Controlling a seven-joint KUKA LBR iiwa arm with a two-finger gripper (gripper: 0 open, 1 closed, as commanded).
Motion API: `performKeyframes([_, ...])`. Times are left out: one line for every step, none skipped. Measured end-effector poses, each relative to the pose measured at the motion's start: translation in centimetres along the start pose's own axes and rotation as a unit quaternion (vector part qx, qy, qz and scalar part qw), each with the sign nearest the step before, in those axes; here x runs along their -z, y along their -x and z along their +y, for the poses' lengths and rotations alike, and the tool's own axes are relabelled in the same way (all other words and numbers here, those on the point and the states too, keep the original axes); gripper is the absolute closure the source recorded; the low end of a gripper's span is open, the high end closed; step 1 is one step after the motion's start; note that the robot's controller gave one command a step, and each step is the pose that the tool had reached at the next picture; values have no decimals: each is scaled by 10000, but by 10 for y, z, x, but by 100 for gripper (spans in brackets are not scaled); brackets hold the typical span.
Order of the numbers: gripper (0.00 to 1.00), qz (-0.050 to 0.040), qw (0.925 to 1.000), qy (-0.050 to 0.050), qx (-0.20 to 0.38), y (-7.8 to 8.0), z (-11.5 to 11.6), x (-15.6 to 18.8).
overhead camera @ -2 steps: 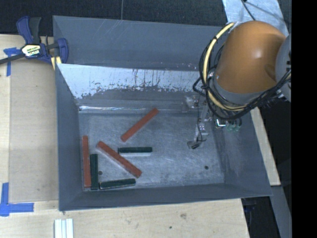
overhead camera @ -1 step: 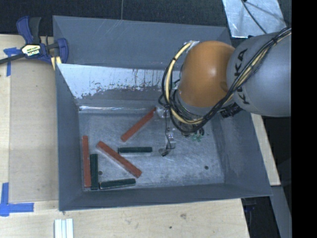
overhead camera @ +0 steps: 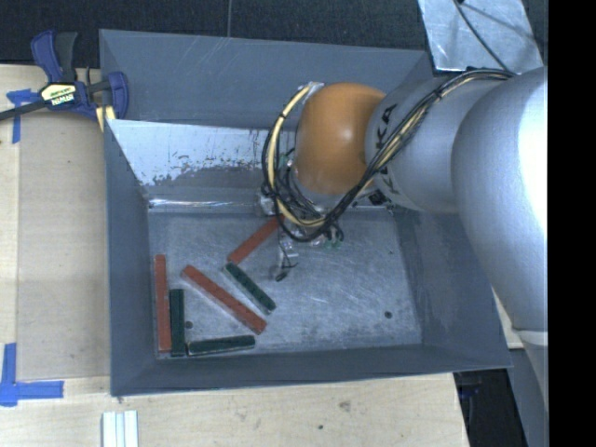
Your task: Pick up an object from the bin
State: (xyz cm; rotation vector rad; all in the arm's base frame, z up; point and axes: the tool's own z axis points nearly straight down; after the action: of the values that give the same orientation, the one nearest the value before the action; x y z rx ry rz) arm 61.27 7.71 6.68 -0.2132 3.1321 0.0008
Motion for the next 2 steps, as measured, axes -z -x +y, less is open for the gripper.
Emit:
performKeyframes([100,-33,10000,4,-11,2,0,5])
performKeyframes([100,-42,9989,-7,464,-40,-5,104])
